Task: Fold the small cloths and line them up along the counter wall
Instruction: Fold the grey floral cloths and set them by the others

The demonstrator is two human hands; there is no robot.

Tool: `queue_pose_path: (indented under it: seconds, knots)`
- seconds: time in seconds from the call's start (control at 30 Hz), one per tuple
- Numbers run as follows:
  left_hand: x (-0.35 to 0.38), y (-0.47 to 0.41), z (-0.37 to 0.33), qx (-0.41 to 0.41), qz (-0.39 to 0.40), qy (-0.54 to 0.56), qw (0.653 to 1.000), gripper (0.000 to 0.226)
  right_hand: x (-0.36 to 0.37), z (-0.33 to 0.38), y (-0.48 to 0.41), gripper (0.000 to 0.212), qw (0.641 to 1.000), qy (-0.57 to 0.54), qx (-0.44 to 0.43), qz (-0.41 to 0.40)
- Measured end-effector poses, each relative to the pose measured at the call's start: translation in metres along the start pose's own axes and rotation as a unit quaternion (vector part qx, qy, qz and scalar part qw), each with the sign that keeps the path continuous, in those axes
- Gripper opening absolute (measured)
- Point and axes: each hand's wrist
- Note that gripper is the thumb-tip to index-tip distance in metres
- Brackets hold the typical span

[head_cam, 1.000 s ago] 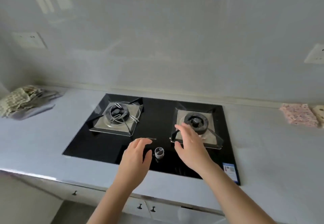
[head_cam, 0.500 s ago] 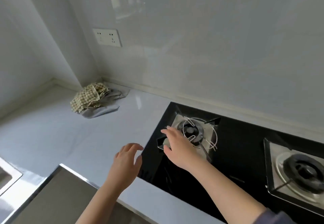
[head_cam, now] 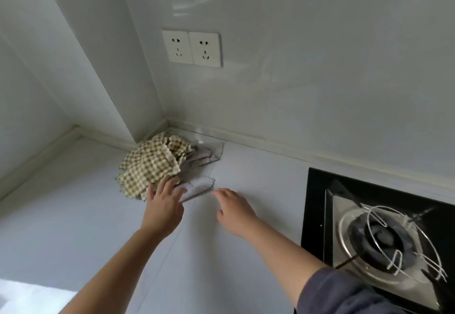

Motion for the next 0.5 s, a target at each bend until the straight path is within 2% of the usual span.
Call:
queue_pose_path:
  seconds: [0.07,0.17,0.23,0.37,0.5]
  knots:
    - [0.006,-0.031,0.016,0.024,0.002,-0.056,0.998,0.041,0.013,0.003,-0.033,0.052,1.000,0.000,-0.004,-0.009]
    - [0.026,-0.058,0.030,0.047,0.003,-0.075,0.996,0.034,0.030,-0.002,-0.069,0.050,0.999,0.019,-0.011,-0.044]
    - [0.046,-0.067,0.039,0.060,0.013,-0.075,0.995,0.045,0.042,-0.006,-0.084,0.046,0.997,0.057,-0.011,-0.053]
    - [0.072,-0.076,0.043,0.048,-0.031,-0.004,0.998,0.052,0.061,-0.014,-0.104,0.020,0.984,0.115,-0.020,-0.133]
    - [0.079,-0.075,0.045,0.049,-0.074,0.053,0.995,0.065,0.069,-0.012,-0.102,0.024,0.977,0.134,-0.044,-0.157]
Point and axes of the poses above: each hand's wrist, its own y-axis away from the middle knuckle, its own x-axis out of the palm, z = x × y, and after that the axes turned 12 degrees about -x, right-handed
